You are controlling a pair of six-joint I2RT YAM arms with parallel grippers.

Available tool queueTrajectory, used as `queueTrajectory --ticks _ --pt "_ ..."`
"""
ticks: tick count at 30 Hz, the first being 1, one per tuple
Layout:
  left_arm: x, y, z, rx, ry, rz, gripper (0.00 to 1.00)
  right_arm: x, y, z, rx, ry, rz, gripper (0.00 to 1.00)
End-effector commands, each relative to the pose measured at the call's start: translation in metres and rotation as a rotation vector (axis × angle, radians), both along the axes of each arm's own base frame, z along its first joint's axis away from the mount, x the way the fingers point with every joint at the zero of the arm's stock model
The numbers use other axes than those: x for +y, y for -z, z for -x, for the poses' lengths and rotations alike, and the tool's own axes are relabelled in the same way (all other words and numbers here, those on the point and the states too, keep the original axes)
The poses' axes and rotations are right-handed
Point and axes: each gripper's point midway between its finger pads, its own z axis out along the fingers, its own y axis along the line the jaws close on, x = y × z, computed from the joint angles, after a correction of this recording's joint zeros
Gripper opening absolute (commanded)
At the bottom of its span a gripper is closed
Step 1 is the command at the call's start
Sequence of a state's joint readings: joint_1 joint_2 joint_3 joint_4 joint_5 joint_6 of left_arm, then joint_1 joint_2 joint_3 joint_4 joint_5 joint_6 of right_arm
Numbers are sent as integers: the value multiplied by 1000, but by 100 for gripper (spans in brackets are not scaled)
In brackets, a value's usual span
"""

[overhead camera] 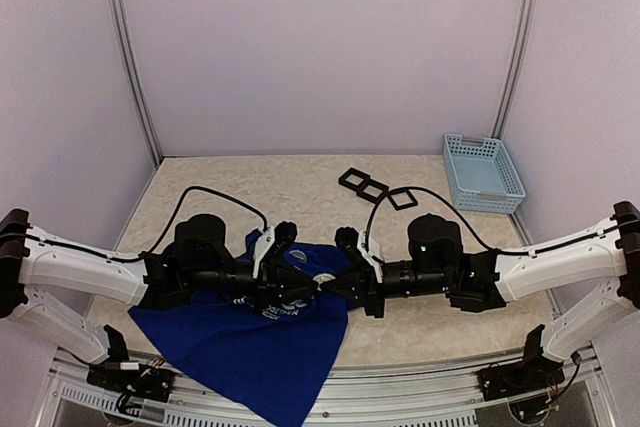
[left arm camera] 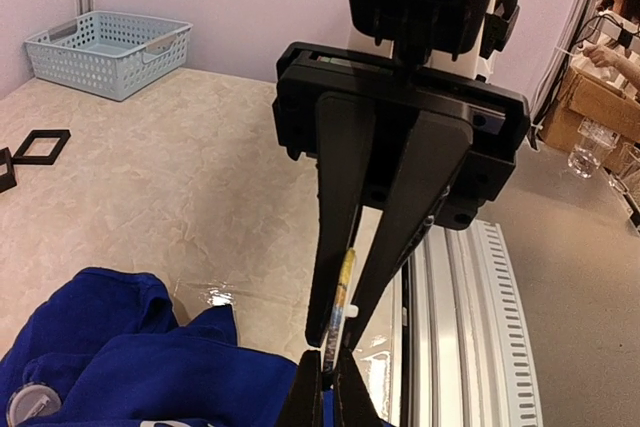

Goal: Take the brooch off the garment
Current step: Close the brooch securely.

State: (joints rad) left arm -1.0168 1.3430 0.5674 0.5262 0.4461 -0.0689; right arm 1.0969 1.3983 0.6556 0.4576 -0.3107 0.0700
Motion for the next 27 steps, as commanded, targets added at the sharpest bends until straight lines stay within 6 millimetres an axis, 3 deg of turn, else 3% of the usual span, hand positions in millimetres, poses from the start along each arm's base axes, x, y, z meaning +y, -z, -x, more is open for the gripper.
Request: queueTrajectory --ticks 1,11,22,27 --pt "-9 -13 14 -5 71 35 0 -9 -10 -24 -42 142 -16 6" --pt "-6 -14 10 -12 37 38 0 -29 -29 -33 -76 245 -74 6" --pt "-2 -14 -1 -7 -15 38 0 -37 -35 -37 -85 288 -94 10" --pt "-2 -14 -3 -1 -23 37 0 -33 -37 -29 -93 234 -102 12"
